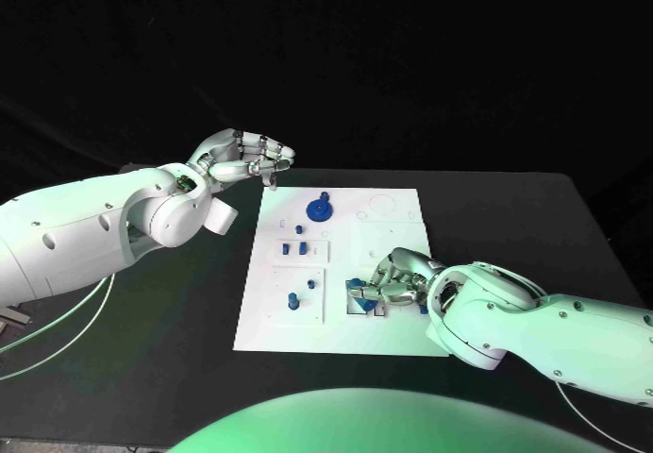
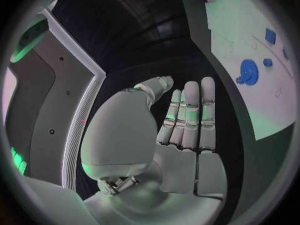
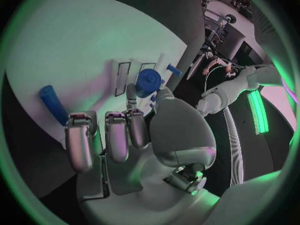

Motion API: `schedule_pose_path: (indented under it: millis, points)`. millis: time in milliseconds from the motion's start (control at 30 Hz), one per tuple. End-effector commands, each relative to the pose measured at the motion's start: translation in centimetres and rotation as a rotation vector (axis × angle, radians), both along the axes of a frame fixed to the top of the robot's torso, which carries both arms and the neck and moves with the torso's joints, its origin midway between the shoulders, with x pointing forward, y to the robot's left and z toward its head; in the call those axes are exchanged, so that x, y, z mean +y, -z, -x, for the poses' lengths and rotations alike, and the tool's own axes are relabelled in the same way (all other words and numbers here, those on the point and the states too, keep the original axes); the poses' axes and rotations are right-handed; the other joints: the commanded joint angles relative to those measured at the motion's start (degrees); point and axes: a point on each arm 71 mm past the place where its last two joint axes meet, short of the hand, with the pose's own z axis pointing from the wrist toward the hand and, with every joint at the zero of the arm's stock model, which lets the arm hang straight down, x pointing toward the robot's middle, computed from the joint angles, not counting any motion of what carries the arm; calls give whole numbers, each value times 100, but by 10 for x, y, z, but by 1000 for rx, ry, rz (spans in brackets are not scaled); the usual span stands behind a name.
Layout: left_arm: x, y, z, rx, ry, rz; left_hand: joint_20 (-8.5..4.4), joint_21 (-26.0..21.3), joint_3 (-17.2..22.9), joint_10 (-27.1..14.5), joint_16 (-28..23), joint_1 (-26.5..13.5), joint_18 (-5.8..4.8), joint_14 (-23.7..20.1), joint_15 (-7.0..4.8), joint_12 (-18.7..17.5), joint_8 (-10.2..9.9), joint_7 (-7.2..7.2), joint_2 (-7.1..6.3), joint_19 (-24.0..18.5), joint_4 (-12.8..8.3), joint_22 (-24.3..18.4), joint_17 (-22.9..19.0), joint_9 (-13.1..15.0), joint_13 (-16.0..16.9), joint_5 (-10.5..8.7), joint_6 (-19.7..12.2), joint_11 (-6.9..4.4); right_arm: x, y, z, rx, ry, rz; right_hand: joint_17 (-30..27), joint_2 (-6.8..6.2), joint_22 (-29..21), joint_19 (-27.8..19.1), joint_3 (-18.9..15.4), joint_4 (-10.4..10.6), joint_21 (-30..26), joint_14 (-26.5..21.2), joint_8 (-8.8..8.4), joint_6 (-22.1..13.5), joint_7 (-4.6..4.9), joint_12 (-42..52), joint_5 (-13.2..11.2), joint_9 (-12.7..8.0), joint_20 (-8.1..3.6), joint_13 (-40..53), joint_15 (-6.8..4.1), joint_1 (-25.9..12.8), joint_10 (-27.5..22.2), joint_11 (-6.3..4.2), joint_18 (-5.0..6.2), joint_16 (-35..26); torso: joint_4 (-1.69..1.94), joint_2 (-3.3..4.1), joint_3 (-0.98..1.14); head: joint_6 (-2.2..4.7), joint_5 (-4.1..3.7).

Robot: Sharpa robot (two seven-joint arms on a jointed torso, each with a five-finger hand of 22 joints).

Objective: Assemble the parts on the task board

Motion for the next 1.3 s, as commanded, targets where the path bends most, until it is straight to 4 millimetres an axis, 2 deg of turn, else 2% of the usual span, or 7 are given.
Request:
schedule_pose_path:
  millis: [33, 167, 500, 867, 1033, 1167, 1300]
  points:
    - [-2, -1, 1, 0, 14, 7, 9, -2, 0, -32, 31, -4, 84, -27, -2, 30, 32, -5, 57, -34, -10, 4, -7, -5, -10, 37, -52, 14, 1, -1, 1, -22, -29, 31, 519, -68, 1464, 541, -128, -2, 34, 419, -8, -20, 40, -29, 22, 3, -45, 635, -53, -153, 97, -55, -92, 24, -7, -3, 2, 0, 7]
    - [-2, -1, 1, 0, 14, 7, 10, -3, 2, -38, 35, -11, 84, -29, -1, 37, 36, -5, 63, -36, -5, 3, -9, -6, -11, 38, -55, 14, 1, -2, 1, -31, -37, 37, 527, -112, 1467, 544, -205, 0, 43, 420, 6, -24, 39, -30, 25, 16, -46, 640, -54, -258, 100, -57, -94, 25, -7, -3, 6, 0, 1]
    - [0, -1, 1, -1, 10, 6, 10, -3, 2, -38, 35, -11, 84, -29, -1, 37, 36, -5, 63, -36, -5, 3, -9, -6, -11, 38, -55, 14, -2, -4, 6, -37, -52, 45, 550, -125, 1476, 556, -237, 2, 72, 425, 16, -20, 36, -19, 28, 24, -47, 653, -55, -318, 109, -59, -101, 32, -4, -12, 6, 0, -11]
    - [1, -1, 0, -1, 5, 5, 11, -4, 5, -43, 38, -16, 84, -30, -1, 45, 36, -4, 69, -37, -1, 3, -10, -7, -12, 40, -63, 15, -8, -5, 17, 21, -82, 33, 646, 171, 1497, 584, -184, -10, 143, 445, 51, -4, 18, 43, 40, 50, -56, 723, -67, -307, 157, -76, -117, 61, -31, -16, 0, 0, -5]
    - [1, -1, 0, 0, 4, 4, 11, -4, 5, -43, 38, -16, 84, -30, -1, 45, 36, -4, 69, -37, -1, 3, -10, -7, -12, 40, -63, 15, -6, -4, 22, 42, -92, 16, 662, 223, 1503, 592, -175, -10, 163, 448, 59, 5, 13, 66, 40, 55, -59, 748, -71, -290, 173, -80, -122, 65, -33, -16, 3, 0, -18]
    - [1, 0, 0, 1, 6, 4, 11, -4, 5, -43, 38, -16, 84, -30, -1, 45, 36, -4, 69, -37, -1, 3, -10, -7, -12, 40, -63, 15, -3, -4, 23, 46, -100, 4, 668, 235, 1503, 592, -173, -10, 162, 449, 60, 6, 12, 67, 40, 56, -59, 749, -71, -287, 174, -81, -122, 67, -10, -15, 1, 0, -42]
    - [1, 0, 0, 5, 8, 3, 12, -4, 9, -48, 41, -19, 85, -31, 0, 51, 39, -4, 77, -38, 3, 2, -11, -8, -13, 42, -67, 15, 2, -5, 24, 34, -115, -1, 667, 257, 1501, 589, -169, -10, 154, 449, 61, 6, 11, 67, 40, 57, -60, 750, -72, -281, 175, -82, -120, 67, -6, -14, -2, 0, -55]
